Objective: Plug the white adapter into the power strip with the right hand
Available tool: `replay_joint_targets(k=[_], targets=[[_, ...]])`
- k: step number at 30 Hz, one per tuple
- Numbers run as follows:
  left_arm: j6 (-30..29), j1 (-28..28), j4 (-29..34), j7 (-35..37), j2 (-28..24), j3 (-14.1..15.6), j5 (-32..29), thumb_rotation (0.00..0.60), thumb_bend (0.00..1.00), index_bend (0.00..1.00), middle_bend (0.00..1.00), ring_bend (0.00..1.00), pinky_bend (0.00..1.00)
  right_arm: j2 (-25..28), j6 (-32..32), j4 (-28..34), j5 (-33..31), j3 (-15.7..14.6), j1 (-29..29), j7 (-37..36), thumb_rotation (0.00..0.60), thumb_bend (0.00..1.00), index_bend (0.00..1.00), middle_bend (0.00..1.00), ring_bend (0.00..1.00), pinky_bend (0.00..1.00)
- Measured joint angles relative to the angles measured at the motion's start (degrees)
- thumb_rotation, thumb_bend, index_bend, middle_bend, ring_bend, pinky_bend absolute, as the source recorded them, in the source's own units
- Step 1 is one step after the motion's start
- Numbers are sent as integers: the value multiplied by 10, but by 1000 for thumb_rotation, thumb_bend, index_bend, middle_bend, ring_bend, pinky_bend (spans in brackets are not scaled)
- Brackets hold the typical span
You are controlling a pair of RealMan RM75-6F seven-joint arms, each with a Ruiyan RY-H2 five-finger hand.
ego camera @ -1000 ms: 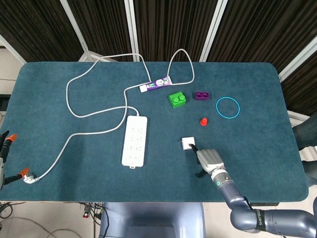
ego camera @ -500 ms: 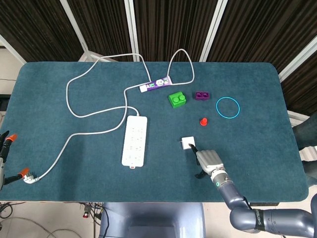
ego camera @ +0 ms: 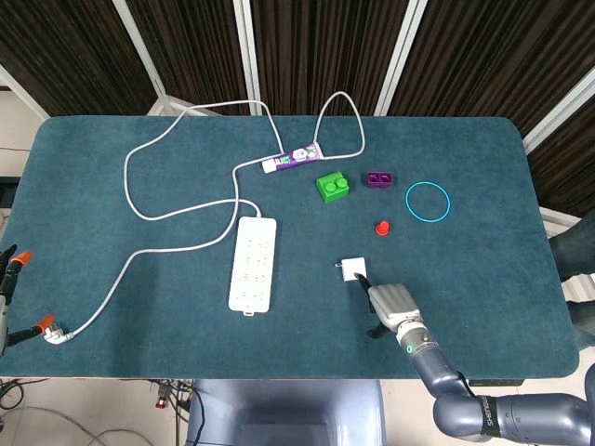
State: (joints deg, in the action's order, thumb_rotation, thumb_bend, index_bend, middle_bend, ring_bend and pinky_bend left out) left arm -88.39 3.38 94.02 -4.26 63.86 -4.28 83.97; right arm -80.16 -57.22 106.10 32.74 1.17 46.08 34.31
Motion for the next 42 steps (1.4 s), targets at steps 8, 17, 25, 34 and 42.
replay_joint_targets(k=[8, 17, 25, 34, 42], targets=[[-1, 0, 0, 0, 0, -1, 0, 600, 101, 125, 0, 0, 0, 5, -4, 10, -2, -6, 3, 8, 600, 264, 110, 492, 593, 610], [-1, 0, 0, 0, 0, 0, 0, 600, 101, 125, 0, 0, 0, 9, -9, 20, -10, -13, 10, 22, 600, 263, 152, 493, 593, 611], [-3, -1, 0, 1, 0, -1, 1, 600, 102, 125, 0, 0, 0, 14, -11, 29, -24, -21, 20, 40, 600, 263, 197, 495, 593, 611], [-1, 0, 0, -2, 1, 0, 1, 600, 102, 125, 0, 0, 0, 24, -21, 43, -33, -26, 29, 56, 600, 264, 263, 504, 593, 610], [-3, -1, 1, -3, 1, -1, 1, 600, 101, 125, 0, 0, 0, 34, -27, 54, -41, -28, 35, 63, 600, 263, 265, 504, 594, 610]])
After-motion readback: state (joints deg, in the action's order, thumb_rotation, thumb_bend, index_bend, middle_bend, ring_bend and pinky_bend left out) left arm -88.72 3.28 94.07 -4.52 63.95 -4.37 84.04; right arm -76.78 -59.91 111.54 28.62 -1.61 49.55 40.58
